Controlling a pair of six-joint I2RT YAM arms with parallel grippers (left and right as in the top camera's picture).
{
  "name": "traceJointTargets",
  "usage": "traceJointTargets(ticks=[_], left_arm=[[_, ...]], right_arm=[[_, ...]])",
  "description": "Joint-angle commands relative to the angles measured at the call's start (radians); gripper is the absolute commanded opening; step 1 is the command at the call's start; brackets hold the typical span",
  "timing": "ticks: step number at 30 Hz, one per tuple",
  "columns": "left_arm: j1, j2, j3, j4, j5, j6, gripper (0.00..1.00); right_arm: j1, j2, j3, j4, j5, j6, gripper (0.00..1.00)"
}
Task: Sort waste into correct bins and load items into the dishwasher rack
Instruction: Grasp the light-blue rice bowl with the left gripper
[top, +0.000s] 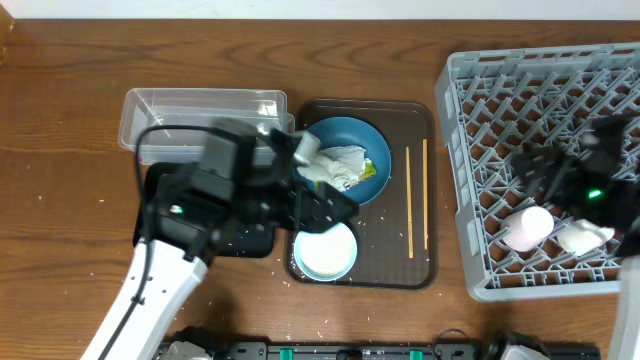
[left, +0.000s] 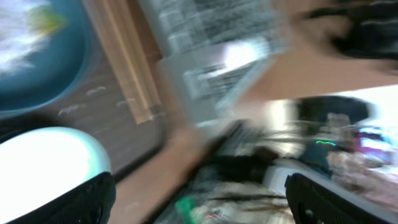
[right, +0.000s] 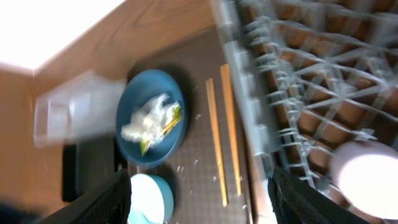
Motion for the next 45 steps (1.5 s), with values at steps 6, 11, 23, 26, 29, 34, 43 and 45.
traceJointTargets(ticks=[6, 11, 23, 26, 29, 34, 43, 45], left_arm=[[-0.263, 0.019, -0.027, -0.077, -0.736, 0.005, 0.85], [-0.377, 0.145, -0.06, -0.055, -0.877, -0.101, 0.77], [-0.545, 0.497, -0.06, 0.154, -0.916, -0.296, 0.48], [-0.544, 0.549, -0.06, 0.162, -0.912, -0.36, 0.38], [-0.544, 0.563, -0.06, 0.167, -0.911, -0.366, 0.22], [-0.544, 0.56, -0.056, 0.197, -0.86, -0.334, 0.06], [-0.533, 0.413, -0.008, 0.06, -0.817, -0.342, 0.06], [-0.509, 0.325, -0.005, 0.033, -0.777, -0.337, 0.06]], right_arm=[[0.308, -0.047, -0.002, -0.032, 0.299, 0.109, 0.75], [0.329, -0.016, -0.002, -0.034, 0.308, 0.132, 0.77], [0.33, 0.04, -0.004, -0.082, 0.317, 0.131, 0.79], [0.33, 0.049, -0.006, -0.088, 0.317, 0.131, 0.79], [0.332, 0.065, -0.006, -0.084, 0.316, 0.132, 0.79], [0.334, 0.071, -0.01, -0.087, 0.315, 0.132, 0.79], [0.334, 0.071, -0.01, -0.094, 0.316, 0.132, 0.79], [0.334, 0.071, -0.01, -0.096, 0.316, 0.132, 0.79]])
